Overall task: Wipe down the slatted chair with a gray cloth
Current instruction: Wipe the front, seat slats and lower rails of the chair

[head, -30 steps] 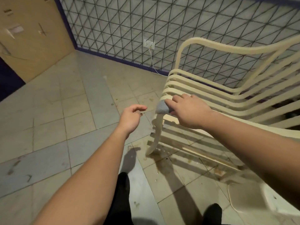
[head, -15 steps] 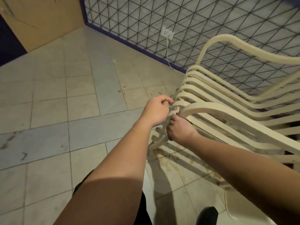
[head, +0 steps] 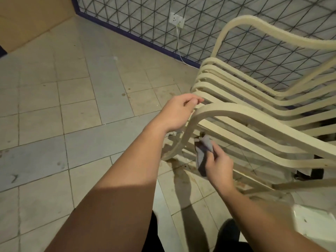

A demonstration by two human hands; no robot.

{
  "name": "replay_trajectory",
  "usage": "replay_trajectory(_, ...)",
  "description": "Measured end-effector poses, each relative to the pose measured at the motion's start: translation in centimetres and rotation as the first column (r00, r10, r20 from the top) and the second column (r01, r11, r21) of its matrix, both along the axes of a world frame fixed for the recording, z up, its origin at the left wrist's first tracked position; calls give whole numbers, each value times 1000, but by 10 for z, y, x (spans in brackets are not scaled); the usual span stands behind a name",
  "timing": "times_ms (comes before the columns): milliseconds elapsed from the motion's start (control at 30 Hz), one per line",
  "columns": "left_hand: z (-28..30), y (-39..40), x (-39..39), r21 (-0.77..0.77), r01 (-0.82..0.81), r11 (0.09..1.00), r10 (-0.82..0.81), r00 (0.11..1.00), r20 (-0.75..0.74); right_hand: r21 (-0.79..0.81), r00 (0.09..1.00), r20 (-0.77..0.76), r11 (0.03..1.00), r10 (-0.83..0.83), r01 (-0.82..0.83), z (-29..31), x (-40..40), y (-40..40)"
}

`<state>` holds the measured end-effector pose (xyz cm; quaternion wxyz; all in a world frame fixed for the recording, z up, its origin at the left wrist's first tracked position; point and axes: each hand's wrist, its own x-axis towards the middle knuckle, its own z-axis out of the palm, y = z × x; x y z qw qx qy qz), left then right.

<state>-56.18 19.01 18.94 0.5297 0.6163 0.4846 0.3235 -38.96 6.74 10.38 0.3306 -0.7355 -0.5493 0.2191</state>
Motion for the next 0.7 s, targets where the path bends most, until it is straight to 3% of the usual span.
replay_trajectory(33,1,0,2,-12,35,999,-35,999,20,30,993,-84,996,-86,89,6,-8,3)
replay_trajectory(100,0,-2,5,-18,100,995,-99,993,60,75,979,-182,991,-97,112,13,-30,12)
replay_trajectory(200,-3,-5,9,-2,108,994,-107,987,117,119,980,-189,989,-66,90,4,-57,25)
replay_trajectory(300,-6,-6,12,26,67,997,-70,991,111,-20,977,-182,994,-112,110,-22,-58,26)
replay_trajectory(400,-5,-5,10,55,97,994,-102,990,93,-175,991,-131,984,-11,-12,-46,-36,10)
replay_trajectory(500,-6,-2,5,35,139,990,-139,990,0,-224,992,-124,973,30,-57,-57,-6,-14)
replay_trajectory(567,-13,-1,4,16,168,986,-164,976,-145,-183,996,-85,983,-3,-12,-59,15,-23)
replay_trajectory(700,-22,-1,11,-2,160,987,-150,921,-361,-89,983,184,996,-4,20,-62,44,-4)
